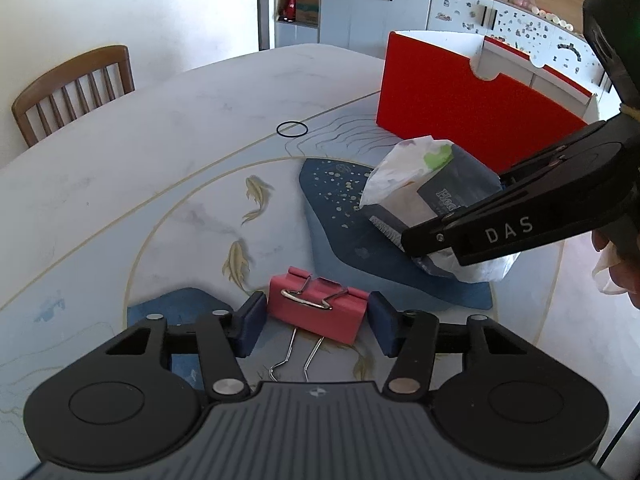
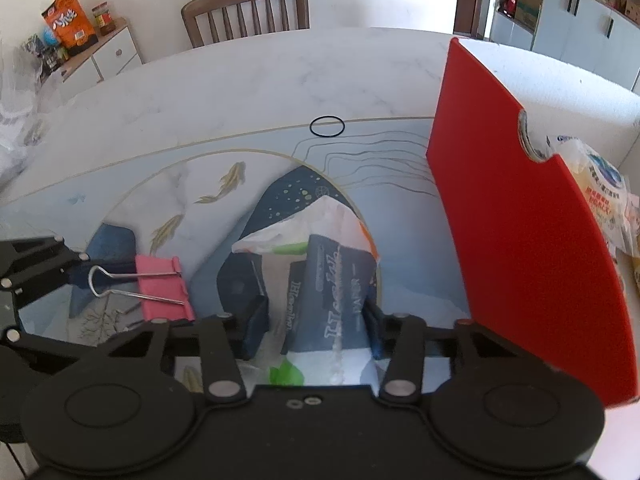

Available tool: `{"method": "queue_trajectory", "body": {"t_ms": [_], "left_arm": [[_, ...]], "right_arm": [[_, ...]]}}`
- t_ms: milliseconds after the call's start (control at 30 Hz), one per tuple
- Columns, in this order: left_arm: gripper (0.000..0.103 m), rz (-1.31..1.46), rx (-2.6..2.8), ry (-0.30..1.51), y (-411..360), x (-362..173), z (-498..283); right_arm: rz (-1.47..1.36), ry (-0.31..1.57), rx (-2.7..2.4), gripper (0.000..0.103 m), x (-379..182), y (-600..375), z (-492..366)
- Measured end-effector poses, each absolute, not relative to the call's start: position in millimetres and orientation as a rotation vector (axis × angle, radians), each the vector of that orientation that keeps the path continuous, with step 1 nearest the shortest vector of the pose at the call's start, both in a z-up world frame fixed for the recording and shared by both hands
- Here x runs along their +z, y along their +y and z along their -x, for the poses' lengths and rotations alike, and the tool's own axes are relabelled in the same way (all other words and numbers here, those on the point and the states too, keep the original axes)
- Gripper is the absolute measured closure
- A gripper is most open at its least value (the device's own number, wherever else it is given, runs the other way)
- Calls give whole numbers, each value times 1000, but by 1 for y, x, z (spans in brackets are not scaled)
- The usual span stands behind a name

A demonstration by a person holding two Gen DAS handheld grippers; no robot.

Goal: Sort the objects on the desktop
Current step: 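Grasp the pink binder clip with the left tool while the right tool grasps the tissue pack, then lift the binder clip and tissue pack and carry both over the red box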

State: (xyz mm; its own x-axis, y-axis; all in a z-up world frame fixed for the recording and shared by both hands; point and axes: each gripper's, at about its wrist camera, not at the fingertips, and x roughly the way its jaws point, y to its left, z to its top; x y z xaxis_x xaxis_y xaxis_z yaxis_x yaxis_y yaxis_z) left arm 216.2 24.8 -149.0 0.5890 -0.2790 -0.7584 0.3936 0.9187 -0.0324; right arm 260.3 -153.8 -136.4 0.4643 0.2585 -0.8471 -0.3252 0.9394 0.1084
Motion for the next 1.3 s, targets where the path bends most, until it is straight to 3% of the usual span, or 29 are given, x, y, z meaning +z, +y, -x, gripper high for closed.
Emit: {"method": "queue_trajectory", "body": {"t_ms": [133, 1300], "left_arm": [[49, -119, -374, 867, 24, -147, -211], [49, 4, -372, 719, -38, -21, -152]], "right_arm": [[53, 1027, 362, 66, -131, -158, -254], [-109, 895, 444, 67, -28, -247, -186]]}}
